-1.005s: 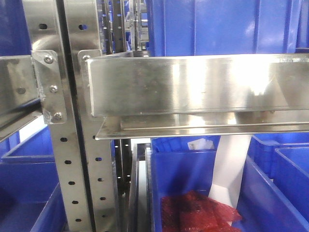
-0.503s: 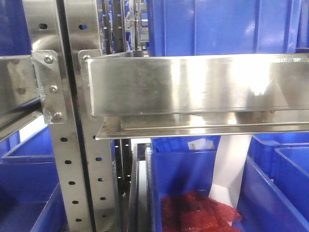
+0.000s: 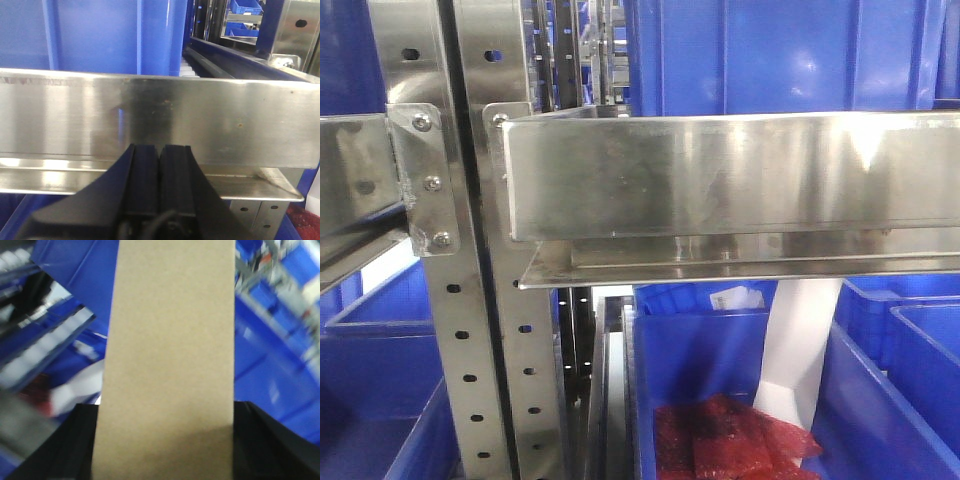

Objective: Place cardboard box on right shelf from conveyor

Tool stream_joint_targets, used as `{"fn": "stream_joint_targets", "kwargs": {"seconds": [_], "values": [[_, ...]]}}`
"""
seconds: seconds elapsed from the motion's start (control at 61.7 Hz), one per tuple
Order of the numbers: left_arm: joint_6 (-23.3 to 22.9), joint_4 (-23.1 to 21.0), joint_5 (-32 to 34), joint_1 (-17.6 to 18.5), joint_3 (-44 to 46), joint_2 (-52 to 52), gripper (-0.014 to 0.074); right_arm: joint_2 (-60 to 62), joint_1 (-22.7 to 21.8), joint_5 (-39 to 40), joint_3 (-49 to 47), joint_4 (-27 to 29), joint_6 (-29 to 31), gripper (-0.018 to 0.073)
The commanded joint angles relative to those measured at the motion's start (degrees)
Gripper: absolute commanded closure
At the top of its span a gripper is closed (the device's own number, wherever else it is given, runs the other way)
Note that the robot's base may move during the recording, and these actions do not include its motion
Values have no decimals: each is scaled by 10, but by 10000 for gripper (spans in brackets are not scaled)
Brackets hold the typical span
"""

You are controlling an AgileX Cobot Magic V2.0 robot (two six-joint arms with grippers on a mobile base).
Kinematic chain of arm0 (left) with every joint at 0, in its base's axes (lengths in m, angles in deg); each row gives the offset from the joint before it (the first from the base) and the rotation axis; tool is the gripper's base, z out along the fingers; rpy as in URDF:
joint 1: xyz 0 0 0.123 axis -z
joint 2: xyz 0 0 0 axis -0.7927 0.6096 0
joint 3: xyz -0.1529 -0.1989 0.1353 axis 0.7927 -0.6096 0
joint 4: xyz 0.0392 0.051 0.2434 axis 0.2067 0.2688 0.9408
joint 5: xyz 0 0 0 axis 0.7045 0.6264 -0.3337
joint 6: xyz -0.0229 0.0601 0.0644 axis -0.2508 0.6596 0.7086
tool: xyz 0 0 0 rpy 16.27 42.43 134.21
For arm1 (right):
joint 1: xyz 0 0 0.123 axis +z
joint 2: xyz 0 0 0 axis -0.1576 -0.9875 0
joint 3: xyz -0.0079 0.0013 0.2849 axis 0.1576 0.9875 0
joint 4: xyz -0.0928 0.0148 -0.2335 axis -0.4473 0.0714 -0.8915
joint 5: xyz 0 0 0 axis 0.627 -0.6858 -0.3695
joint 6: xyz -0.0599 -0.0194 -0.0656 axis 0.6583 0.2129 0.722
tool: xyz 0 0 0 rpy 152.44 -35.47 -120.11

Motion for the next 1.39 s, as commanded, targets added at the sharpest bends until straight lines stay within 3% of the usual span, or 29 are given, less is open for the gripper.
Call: {"fn": "stream_joint_targets", "kwargs": {"seconds": [0.0,0.243,0.616,0.778,1.086,1.2,1.362,1.378], "values": [[0,-3,50,-1,-5,-9,712,-69,5,84,-58,-2,96,397],[0,-3,50,-1,-5,-9,713,-195,5,157,-89,37,283,397],[0,-3,50,-1,-5,-9,712,-282,5,216,-56,142,458,397],[0,-3,50,-1,-5,-9,713,-293,4,252,-16,142,497,397],[0,-3,50,-1,-5,-9,713,-294,1,280,1,151,491,394],[0,-3,50,-1,-5,-9,713,-294,1,267,1,164,449,282],[0,-3,50,-1,-5,-9,713,-294,1,278,1,164,414,-91],[0,-3,50,-1,-5,-9,713,-294,1,279,1,164,414,-89]]}}
